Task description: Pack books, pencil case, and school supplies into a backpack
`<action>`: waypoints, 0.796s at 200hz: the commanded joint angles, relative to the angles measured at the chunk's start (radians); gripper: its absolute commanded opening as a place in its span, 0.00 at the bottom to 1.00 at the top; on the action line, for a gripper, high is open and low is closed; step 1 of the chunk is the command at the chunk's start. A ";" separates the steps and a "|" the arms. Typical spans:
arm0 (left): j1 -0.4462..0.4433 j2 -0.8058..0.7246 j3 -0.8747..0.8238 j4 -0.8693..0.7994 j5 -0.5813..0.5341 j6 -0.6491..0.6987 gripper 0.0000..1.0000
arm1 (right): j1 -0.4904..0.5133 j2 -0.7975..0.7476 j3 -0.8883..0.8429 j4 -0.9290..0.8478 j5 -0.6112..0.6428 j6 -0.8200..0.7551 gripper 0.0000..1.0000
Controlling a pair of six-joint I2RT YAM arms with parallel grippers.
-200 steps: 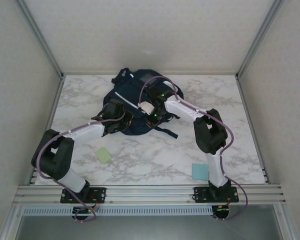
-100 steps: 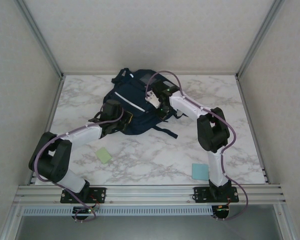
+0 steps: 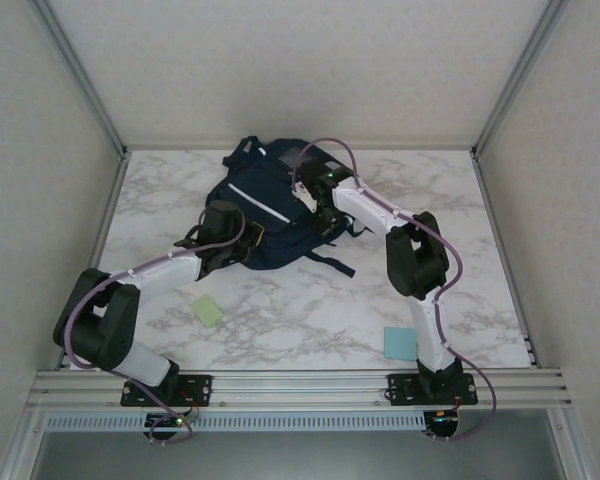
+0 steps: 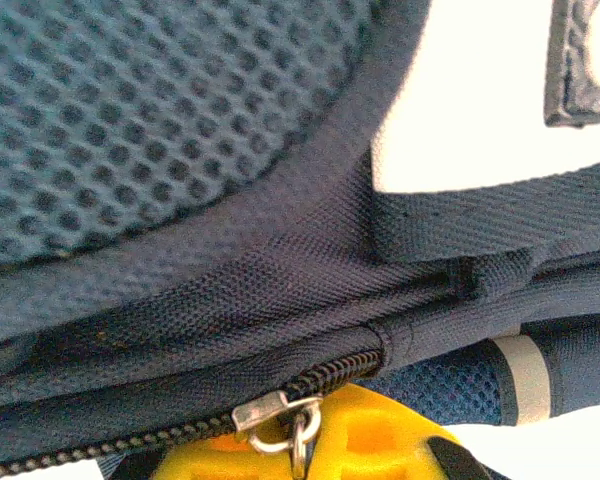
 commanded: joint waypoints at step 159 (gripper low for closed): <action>0.031 -0.213 0.015 -0.399 -0.206 0.452 0.22 | 0.006 -0.224 -0.230 0.412 -0.390 0.610 0.53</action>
